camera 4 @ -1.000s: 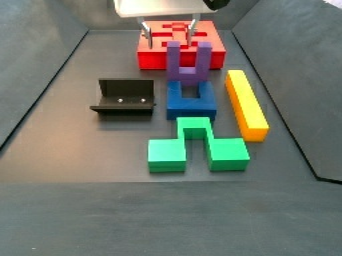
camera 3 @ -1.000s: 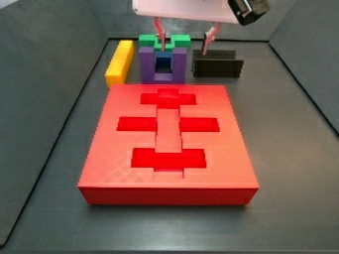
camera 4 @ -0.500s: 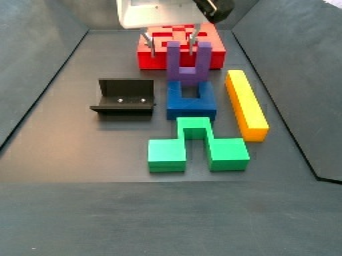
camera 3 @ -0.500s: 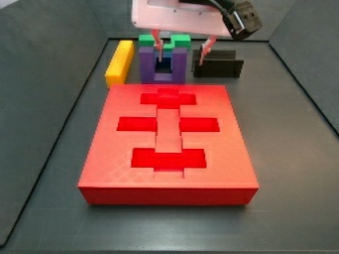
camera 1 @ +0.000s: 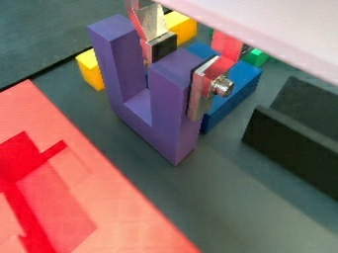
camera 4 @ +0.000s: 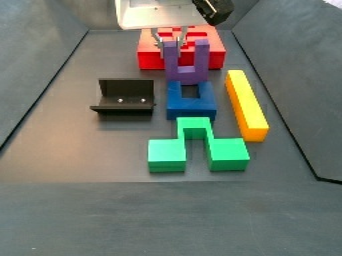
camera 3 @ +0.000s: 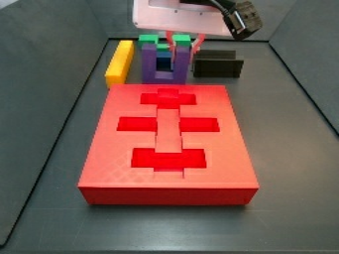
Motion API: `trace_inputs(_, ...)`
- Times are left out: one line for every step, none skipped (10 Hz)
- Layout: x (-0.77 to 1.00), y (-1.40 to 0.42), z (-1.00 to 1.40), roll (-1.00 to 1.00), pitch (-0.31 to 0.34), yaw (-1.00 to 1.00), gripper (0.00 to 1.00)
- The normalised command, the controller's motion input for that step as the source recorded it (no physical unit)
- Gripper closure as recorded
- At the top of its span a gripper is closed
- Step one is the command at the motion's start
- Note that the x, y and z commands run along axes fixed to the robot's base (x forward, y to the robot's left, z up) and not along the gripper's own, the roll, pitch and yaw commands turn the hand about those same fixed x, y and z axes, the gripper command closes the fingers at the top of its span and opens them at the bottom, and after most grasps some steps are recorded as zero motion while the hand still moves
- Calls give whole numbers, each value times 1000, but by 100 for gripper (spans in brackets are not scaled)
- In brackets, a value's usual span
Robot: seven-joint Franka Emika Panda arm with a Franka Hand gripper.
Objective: Pick up the purple object. Move up. Move to above the board. Insert the purple object.
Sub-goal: Pick up the purple object.
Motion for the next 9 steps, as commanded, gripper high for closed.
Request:
trace_inputs(0,0,0,0,0,0,100)
trace_inputs(0,0,0,0,0,0,100)
trace_inputs(0,0,0,0,0,0,100)
trace_inputs(0,0,0,0,0,0,100)
trace_inputs(0,0,0,0,0,0,100)
trace_inputs(0,0,0,0,0,0,100)
trace_inputs(0,0,0,0,0,0,100)
trace_inputs(0,0,0,0,0,0,100)
trace_inputs(0,0,0,0,0,0,100)
